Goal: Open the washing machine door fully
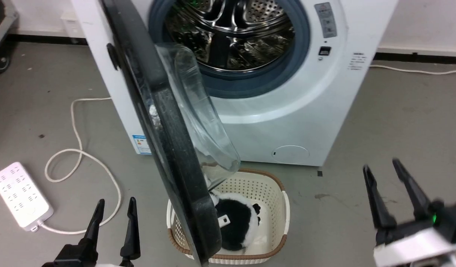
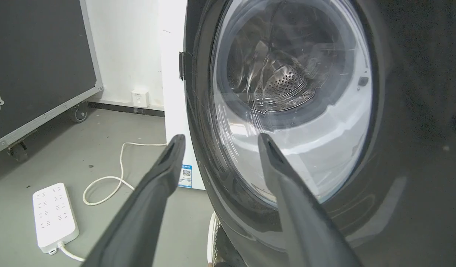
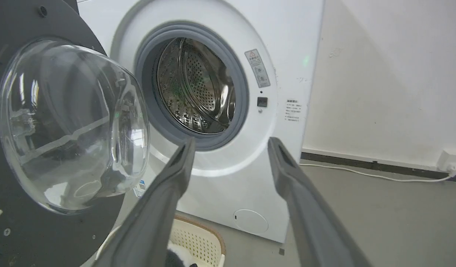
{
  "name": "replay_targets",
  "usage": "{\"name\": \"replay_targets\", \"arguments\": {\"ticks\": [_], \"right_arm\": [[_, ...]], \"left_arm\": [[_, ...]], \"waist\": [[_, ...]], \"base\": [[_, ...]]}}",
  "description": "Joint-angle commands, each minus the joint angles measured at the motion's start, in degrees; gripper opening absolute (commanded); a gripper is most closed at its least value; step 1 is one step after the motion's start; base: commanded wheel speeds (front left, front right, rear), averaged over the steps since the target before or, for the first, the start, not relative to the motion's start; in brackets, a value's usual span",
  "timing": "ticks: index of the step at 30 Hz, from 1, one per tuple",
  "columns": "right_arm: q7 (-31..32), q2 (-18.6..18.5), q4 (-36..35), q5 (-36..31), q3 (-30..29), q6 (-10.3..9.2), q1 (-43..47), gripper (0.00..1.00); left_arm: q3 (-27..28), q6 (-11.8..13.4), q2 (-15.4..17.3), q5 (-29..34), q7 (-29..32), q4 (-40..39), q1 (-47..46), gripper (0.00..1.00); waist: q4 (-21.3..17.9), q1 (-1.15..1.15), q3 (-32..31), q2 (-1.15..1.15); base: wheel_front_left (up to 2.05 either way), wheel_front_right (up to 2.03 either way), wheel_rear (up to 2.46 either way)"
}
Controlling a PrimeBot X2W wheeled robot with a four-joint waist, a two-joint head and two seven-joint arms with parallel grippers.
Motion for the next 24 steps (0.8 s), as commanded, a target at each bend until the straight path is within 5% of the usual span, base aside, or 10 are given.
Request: {"name": "replay_targets", "arguments": {"ticks": [1, 5, 13, 14, 15, 24], "right_arm": [[-0.58, 0.73, -0.41, -1.37, -0.59, 0.05, 1.32, 1.0], [-2.21, 6.59, -0.64, -9.26, -4.72, 0.05, 6.58, 1.0], [-2.27, 9.46, -2.95, -10.07, -5.59, 0.05, 7.74, 1.0], [-2.27, 9.55, -3.01, -9.99, -5.6, 0.05, 7.7, 1.0], [-2.27, 9.63, -3.05, -9.91, -5.62, 0.05, 7.65, 1.0], [-2.28, 9.93, -3.35, -10.2, -5.72, 0.05, 7.25, 1.0]], "left_arm": [[0.13, -0.4, 0.09, 0.2, -0.29, -0.28, 0.91, 1.0], [-0.03, -0.98, 0.08, 1.99, -0.29, -0.88, 1.54, 1.0], [-0.72, -0.85, 0.07, 2.12, -0.29, -1.31, 2.02, 0.96], [-0.94, -0.9, 0.07, 2.04, -0.29, -1.26, 2.03, 0.29], [-1.24, -0.99, 0.07, 1.84, -0.29, -1.17, 2.11, 0.0], [-0.51, 0.65, 0.06, -0.83, -0.29, -5.0, 1.92, 0.0]], "waist": [[-0.32, 0.0, -0.09, 0.0], [-0.44, 0.0, -0.64, 0.0], [0.17, 0.0, -1.41, 0.0], [0.23, 0.0, -1.44, 0.0], [0.28, 0.0, -1.46, 0.0], [0.85, 0.0, -1.78, 0.0]], "base": [[0.0, 0.0, 0.0], [0.0, 0.0, 0.0], [0.0, 0.0, 0.0], [0.0, 0.0, 0.0], [0.0, 0.0, 0.0], [0.0, 0.0, 0.0]]}}
